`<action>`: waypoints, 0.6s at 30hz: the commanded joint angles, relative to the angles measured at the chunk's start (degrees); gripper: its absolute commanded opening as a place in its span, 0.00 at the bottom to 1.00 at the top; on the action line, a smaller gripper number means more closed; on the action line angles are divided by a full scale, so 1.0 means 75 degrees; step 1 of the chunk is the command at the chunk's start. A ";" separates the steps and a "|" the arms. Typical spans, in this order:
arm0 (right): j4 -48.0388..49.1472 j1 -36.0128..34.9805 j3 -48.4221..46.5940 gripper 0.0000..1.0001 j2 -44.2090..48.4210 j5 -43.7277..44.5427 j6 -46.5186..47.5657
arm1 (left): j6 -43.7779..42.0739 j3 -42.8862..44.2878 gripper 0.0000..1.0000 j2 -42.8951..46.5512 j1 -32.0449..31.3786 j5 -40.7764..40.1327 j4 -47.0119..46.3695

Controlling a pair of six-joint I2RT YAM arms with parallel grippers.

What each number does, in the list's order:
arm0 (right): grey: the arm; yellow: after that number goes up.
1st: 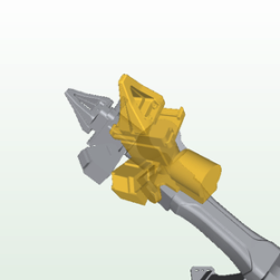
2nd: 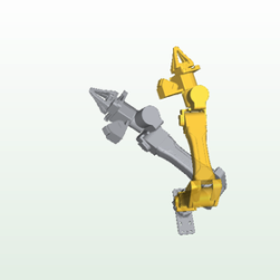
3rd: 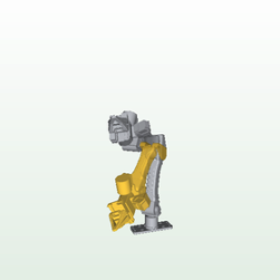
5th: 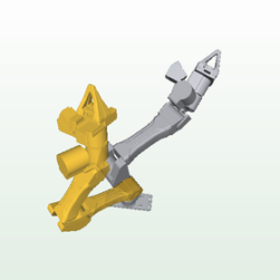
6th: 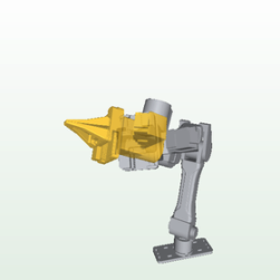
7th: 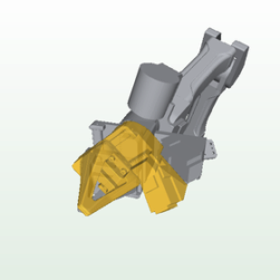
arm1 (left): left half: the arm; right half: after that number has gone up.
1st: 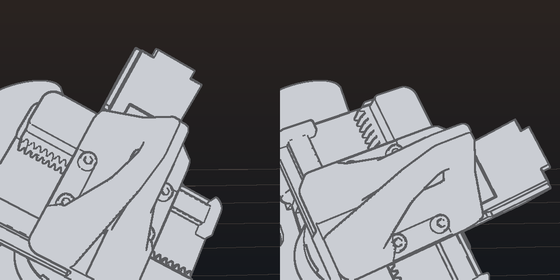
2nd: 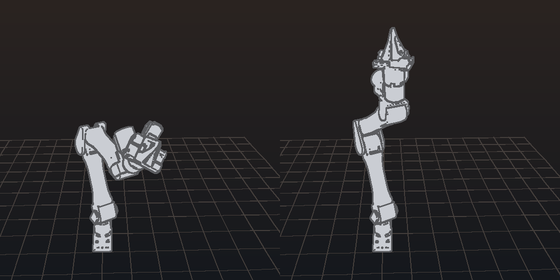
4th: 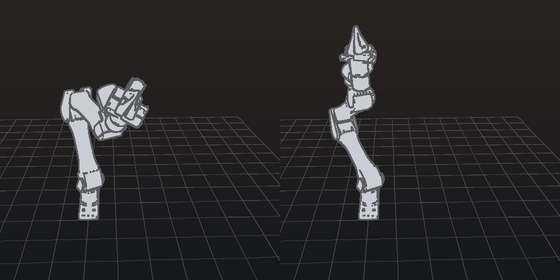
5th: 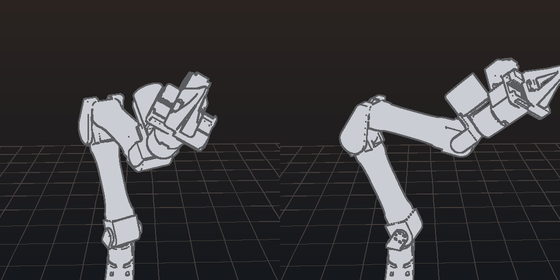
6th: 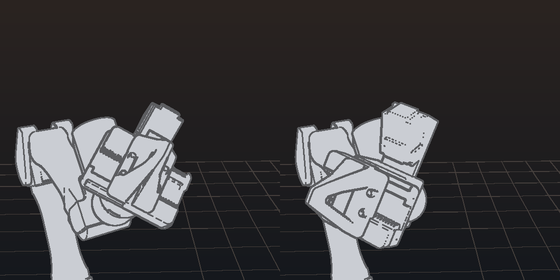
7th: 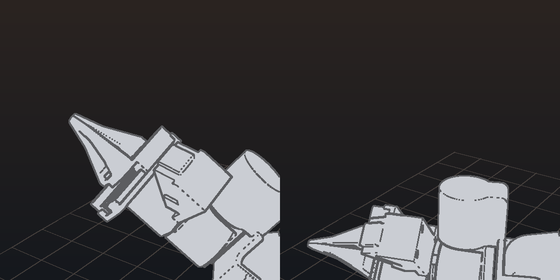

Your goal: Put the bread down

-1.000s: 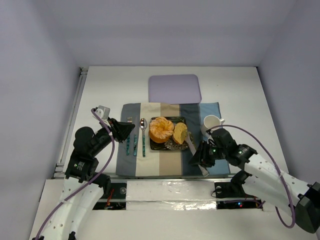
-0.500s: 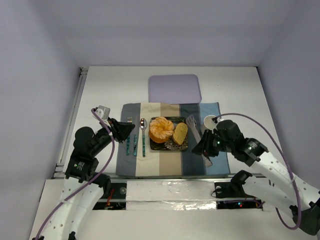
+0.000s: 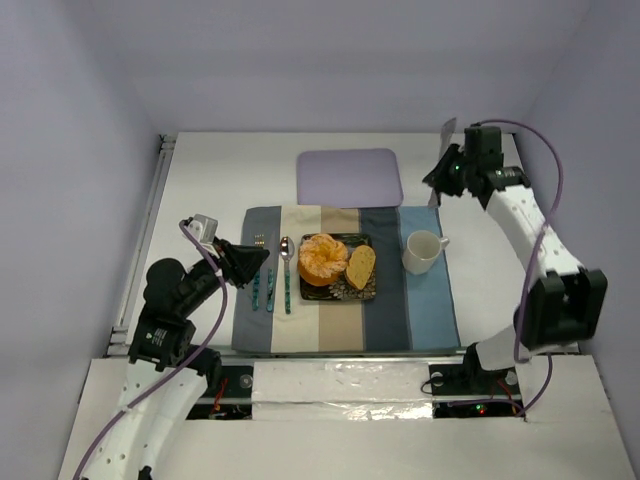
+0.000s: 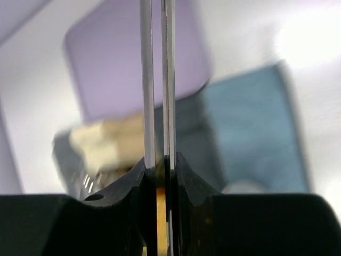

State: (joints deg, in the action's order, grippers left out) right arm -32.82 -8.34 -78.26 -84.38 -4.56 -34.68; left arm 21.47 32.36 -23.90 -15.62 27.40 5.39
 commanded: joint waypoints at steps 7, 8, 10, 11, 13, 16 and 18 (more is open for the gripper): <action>0.0849 0.2155 -0.1106 0.25 -0.2644 0.0020 0.0520 | -0.0062 0.0010 0.18 0.0386 -0.0015 0.0074 -0.0367; 0.0790 0.2155 -0.1190 0.25 -0.2834 0.0289 0.0893 | -0.0074 0.0021 0.18 0.0386 -0.0085 0.0062 -0.0355; 0.0720 0.2225 -0.1249 0.25 -0.3255 0.0560 0.1363 | -0.0074 0.0010 0.17 0.0432 -0.0086 0.0050 -0.0343; 0.0627 0.2225 -0.1354 0.25 -0.3362 0.0874 0.1702 | -0.0063 0.0033 0.18 0.0444 -0.0086 0.0039 -0.0343; 0.0579 0.2225 -0.1378 0.25 -0.3491 0.0889 0.2078 | -0.0074 0.0021 0.17 0.0456 -0.0086 0.0027 -0.0332; 0.0439 0.2225 -0.1612 0.23 -0.3796 0.0994 0.2537 | -0.0074 0.0045 0.17 0.0445 -0.0155 0.0003 -0.0332; 0.0264 0.2225 -0.1740 0.23 -0.4100 0.1064 0.2759 | -0.0086 0.0033 0.17 0.0433 -0.0156 0.0003 -0.0320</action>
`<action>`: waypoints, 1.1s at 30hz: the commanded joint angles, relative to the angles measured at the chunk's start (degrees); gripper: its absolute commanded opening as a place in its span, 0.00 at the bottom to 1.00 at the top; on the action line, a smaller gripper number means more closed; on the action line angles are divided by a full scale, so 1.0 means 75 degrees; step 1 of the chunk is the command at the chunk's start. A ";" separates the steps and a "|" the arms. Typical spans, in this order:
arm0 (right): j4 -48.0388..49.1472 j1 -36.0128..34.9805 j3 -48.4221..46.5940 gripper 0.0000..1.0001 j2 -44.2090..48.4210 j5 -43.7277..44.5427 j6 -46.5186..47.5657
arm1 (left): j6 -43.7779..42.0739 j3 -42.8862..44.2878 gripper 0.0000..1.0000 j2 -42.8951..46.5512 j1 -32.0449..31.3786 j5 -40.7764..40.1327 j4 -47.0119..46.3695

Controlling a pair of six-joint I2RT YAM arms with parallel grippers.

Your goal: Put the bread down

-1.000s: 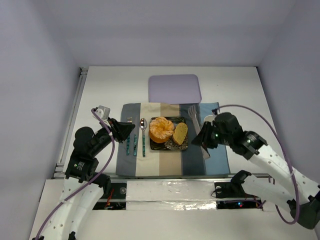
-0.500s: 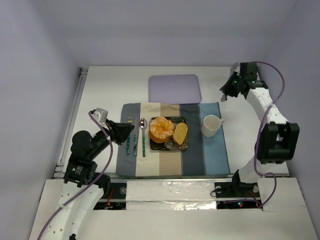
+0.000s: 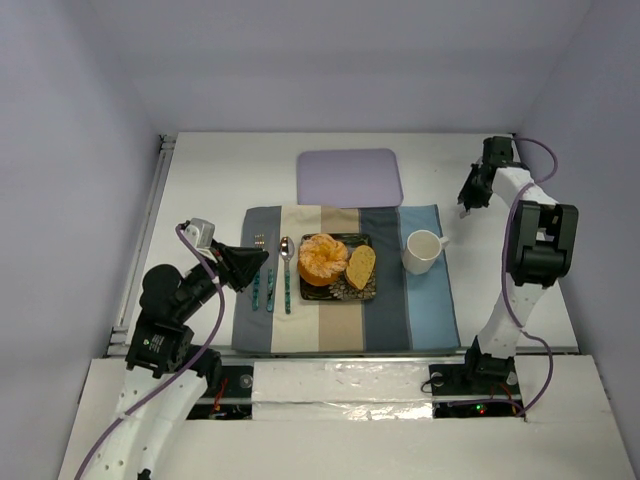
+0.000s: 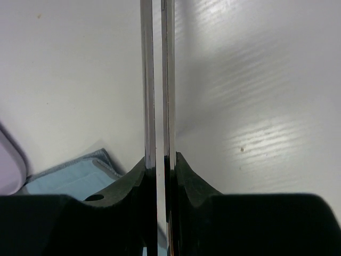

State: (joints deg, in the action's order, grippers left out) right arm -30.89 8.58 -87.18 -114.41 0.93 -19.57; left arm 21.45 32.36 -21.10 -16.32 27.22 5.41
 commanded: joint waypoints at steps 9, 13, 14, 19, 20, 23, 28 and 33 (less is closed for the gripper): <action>-0.0263 -0.0031 -0.0834 0.55 -0.0741 0.0450 0.0829 | -0.0071 0.0045 0.16 0.0025 -0.0063 -0.0044 -0.0288; -0.0287 -0.0031 -0.0857 0.66 -0.0765 0.0672 0.0735 | -0.0060 0.0045 0.16 0.0025 -0.0063 -0.0091 -0.0288; -0.0310 -0.0031 -0.0892 0.67 -0.0730 0.0696 0.0677 | -0.0071 0.0056 0.16 0.0036 -0.0063 -0.0091 -0.0276; -0.0474 -0.0031 -0.1197 0.80 -0.0297 0.0486 0.0290 | -0.0048 0.0057 0.16 0.0083 -0.0063 -0.0231 -0.0217; -0.0451 -0.0031 -0.1197 0.83 -0.0018 0.0462 0.0173 | -0.0048 0.0068 0.16 0.0095 -0.0063 -0.0278 -0.0206; -0.0486 -0.0031 -0.1255 0.90 0.0382 0.0766 -0.0142 | -0.0048 0.0068 0.16 0.0107 -0.0063 -0.0348 -0.0170; 0.0027 -0.0031 -0.0742 0.80 0.2356 -0.0119 -0.1208 | -0.0036 0.0092 0.17 0.0095 -0.0063 -0.0430 -0.0112; 0.2600 -0.0976 0.2162 0.00 0.5570 -0.2546 -0.2510 | -0.0013 0.0127 0.21 0.0212 0.0007 -0.0641 -0.0065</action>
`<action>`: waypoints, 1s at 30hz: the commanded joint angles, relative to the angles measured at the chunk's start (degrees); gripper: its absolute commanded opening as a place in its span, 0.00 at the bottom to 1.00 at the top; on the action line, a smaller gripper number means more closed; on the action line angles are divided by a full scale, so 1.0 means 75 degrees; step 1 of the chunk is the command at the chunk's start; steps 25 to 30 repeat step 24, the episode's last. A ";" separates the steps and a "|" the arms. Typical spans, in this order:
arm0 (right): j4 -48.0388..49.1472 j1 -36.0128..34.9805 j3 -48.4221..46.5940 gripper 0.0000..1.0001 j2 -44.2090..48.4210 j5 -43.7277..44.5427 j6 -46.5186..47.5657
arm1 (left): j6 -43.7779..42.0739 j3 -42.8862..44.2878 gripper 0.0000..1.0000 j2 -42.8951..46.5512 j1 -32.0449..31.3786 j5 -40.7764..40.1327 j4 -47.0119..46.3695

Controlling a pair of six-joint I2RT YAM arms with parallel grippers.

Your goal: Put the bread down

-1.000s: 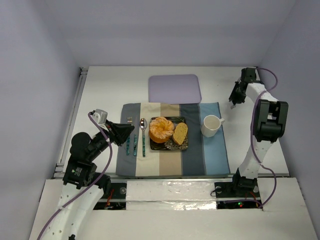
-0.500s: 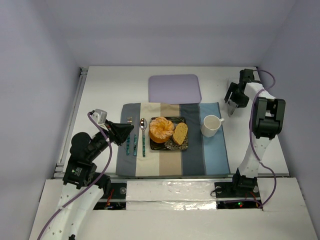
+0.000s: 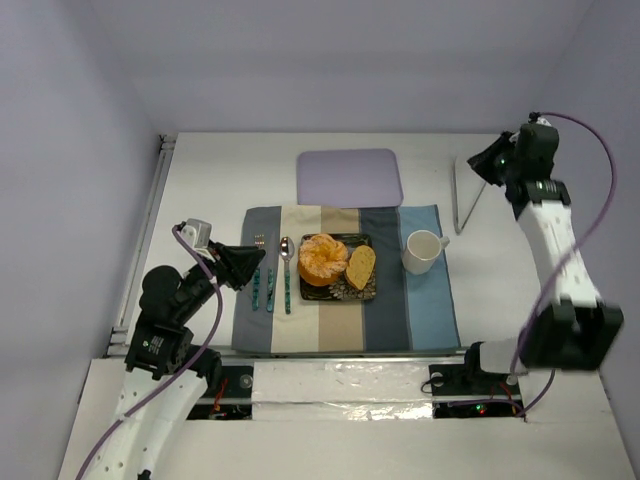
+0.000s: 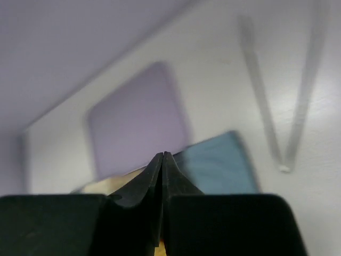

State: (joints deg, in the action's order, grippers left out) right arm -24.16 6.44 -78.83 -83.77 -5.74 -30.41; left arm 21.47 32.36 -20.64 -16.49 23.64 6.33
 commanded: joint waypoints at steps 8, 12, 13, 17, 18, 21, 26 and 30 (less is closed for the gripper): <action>0.3010 -0.3444 0.3887 0.00 0.4475 -0.3265 -0.1569 | 0.0008 0.0150 0.63 0.0104 0.0100 -0.0152 -0.0199; 0.2894 -0.4208 0.4824 0.03 0.4945 -0.3021 -0.1617 | 0.0043 0.0139 0.71 -0.0095 0.0171 -0.0152 -0.0211; 0.2870 -0.4337 0.4943 0.03 0.4946 -0.2916 -0.1617 | 0.0043 0.0127 0.71 -0.0118 0.0171 -0.0152 -0.0234; 0.2905 -0.5017 0.5457 0.04 0.4736 -0.2494 -0.1628 | 0.0055 0.0103 0.71 -0.0224 0.0253 -0.0117 -0.0234; 0.2987 -0.5308 0.5517 0.05 0.4666 -0.2388 -0.1628 | 0.0055 0.0103 0.71 -0.0236 0.0253 -0.0082 -0.0246; 0.3116 -0.5662 0.5600 0.06 0.4338 -0.1908 -0.1652 | 0.0043 0.0057 0.70 -0.0271 0.0253 0.0047 -0.0340; 0.2977 -0.6014 0.5356 0.08 0.3951 -0.1533 -0.1547 | 0.0043 0.0080 0.71 -0.0353 0.0324 0.0012 -0.0281; 0.2977 -0.6014 0.5356 0.08 0.3951 -0.1533 -0.1547 | 0.0043 0.0080 0.71 -0.0353 0.0324 0.0012 -0.0281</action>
